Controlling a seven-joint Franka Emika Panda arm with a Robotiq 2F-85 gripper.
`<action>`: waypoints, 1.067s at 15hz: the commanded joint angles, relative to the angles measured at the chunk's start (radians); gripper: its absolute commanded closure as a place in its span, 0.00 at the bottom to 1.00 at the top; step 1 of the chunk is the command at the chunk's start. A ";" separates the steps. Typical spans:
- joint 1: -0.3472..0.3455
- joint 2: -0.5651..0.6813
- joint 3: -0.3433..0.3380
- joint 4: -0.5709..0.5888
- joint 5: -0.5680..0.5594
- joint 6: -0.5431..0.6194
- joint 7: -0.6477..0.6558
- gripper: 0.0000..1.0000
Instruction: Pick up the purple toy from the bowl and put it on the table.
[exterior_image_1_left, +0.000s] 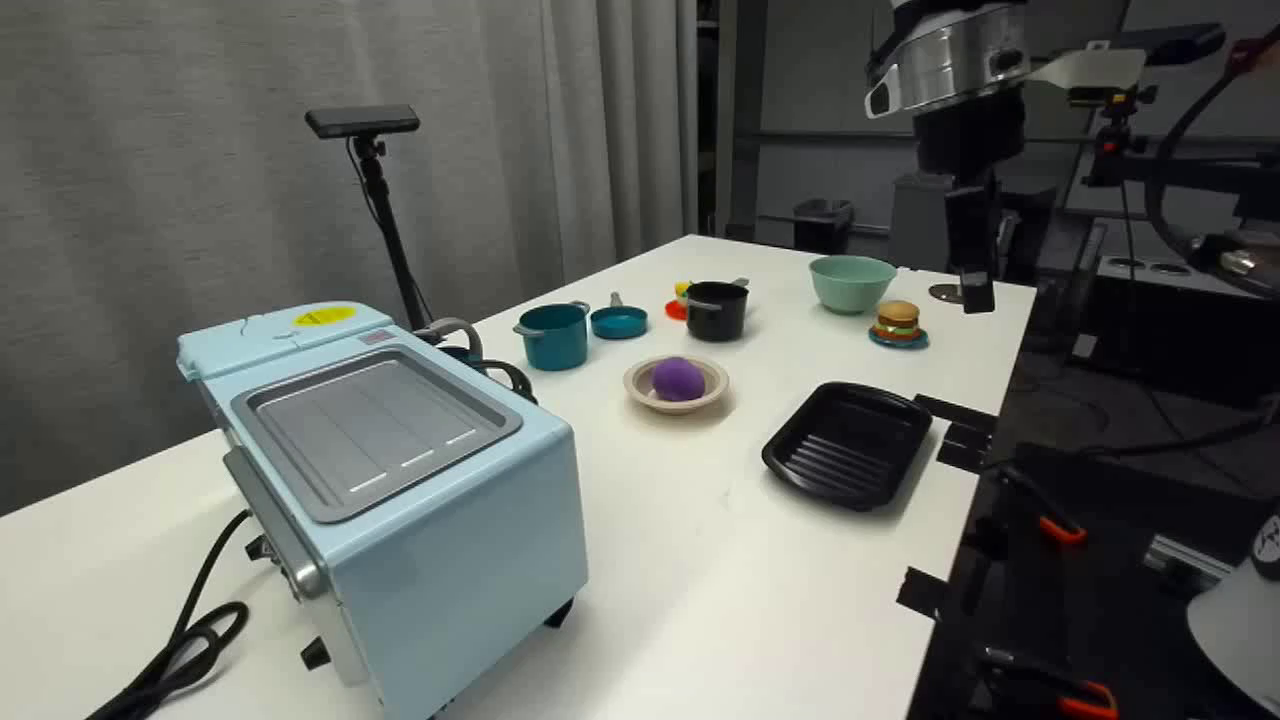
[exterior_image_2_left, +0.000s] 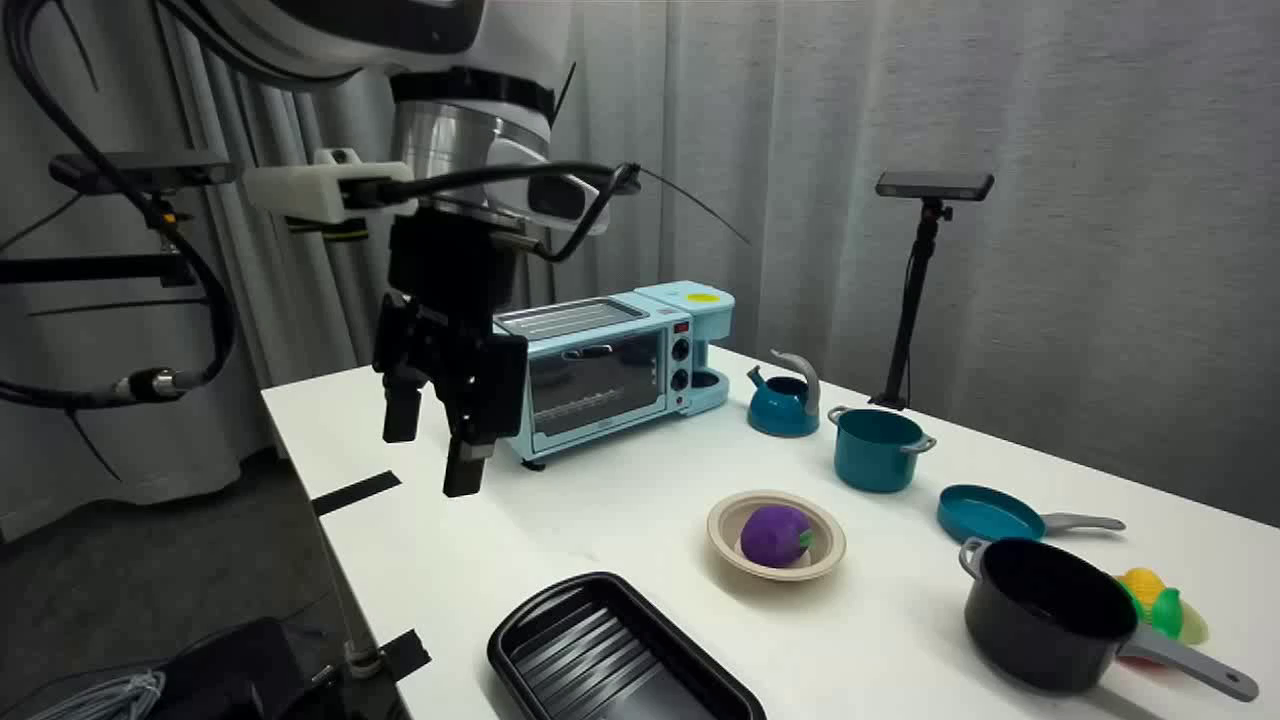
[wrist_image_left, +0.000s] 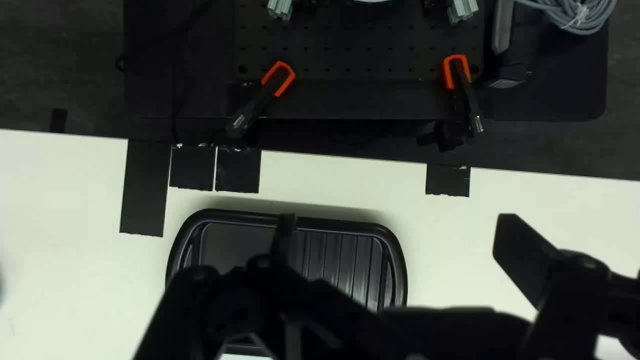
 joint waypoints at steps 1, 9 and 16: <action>-0.001 0.000 0.001 0.002 0.001 -0.003 0.000 0.00; -0.001 0.000 0.001 0.002 0.001 -0.003 0.000 0.00; -0.012 0.063 -0.012 0.070 -0.005 0.015 -0.004 0.00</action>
